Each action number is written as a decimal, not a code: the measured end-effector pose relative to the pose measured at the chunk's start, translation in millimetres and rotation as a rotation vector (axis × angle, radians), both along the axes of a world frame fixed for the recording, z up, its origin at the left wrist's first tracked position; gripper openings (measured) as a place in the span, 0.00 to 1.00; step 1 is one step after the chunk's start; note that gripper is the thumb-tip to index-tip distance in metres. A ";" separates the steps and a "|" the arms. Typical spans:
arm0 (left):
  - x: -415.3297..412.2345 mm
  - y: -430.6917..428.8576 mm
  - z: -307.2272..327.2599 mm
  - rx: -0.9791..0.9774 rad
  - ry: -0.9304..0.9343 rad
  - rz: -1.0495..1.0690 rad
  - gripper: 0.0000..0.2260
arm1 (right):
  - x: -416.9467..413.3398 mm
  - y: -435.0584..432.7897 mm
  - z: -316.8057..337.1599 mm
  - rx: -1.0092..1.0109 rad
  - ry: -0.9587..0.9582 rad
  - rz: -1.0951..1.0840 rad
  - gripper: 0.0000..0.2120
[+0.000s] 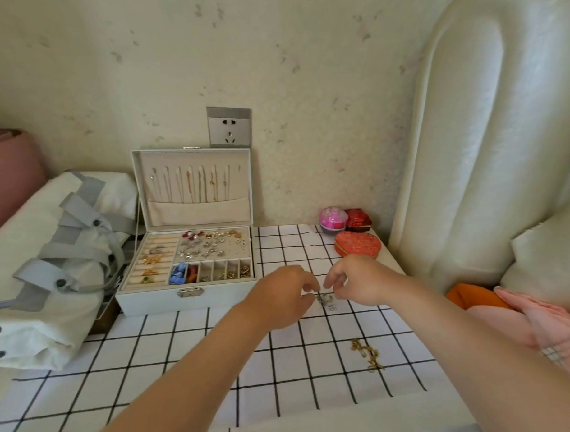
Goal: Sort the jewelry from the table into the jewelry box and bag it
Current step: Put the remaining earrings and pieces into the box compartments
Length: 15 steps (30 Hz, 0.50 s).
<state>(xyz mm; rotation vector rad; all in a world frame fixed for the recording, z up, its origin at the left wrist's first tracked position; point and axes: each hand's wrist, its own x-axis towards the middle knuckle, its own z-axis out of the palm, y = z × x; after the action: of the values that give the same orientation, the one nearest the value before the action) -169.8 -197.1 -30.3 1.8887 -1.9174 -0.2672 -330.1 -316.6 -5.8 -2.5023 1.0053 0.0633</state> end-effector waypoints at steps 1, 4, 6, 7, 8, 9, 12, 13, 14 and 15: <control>-5.1 -3.9 -4.5 0.018 -0.004 -0.008 0.11 | -2.0 -1.1 -1.4 0.003 0.007 0.004 0.11; -13.7 -12.8 -15.7 0.028 -0.007 -0.015 0.11 | -4.8 -3.7 -5.3 0.004 0.029 0.020 0.12; -15.4 -16.1 -20.7 0.022 -0.020 -0.006 0.11 | -5.6 -4.9 -9.0 -0.007 0.040 0.034 0.12; -15.5 -17.1 -22.8 0.022 -0.028 -0.004 0.12 | -5.7 -5.4 -10.6 -0.014 0.041 0.039 0.12; -15.0 -17.7 -24.8 0.022 -0.032 -0.001 0.12 | -5.6 -5.3 -11.6 -0.018 0.040 0.043 0.11; -14.1 -18.1 -26.7 0.018 -0.030 0.005 0.12 | -5.4 -5.0 -12.2 -0.019 0.036 0.043 0.10; -10.0 -18.7 -30.7 0.000 -0.021 0.030 0.10 | -3.4 -4.1 -13.4 -0.024 0.020 0.047 0.08; -8.9 -18.6 -30.8 -0.003 -0.024 0.040 0.10 | -2.6 -3.4 -13.1 -0.030 0.021 0.053 0.08; -7.7 -18.5 -30.9 -0.003 -0.030 0.055 0.09 | -1.8 -3.0 -12.6 -0.038 0.025 0.059 0.08; -6.6 -18.2 -30.6 -0.006 -0.031 0.067 0.09 | -1.2 -2.5 -11.9 -0.048 0.028 0.064 0.08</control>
<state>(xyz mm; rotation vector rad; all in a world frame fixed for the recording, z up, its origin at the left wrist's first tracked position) -176.3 -215.3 -60.9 1.9593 -1.8691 -0.2118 -331.3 -319.1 -17.7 -2.5835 0.9486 0.0954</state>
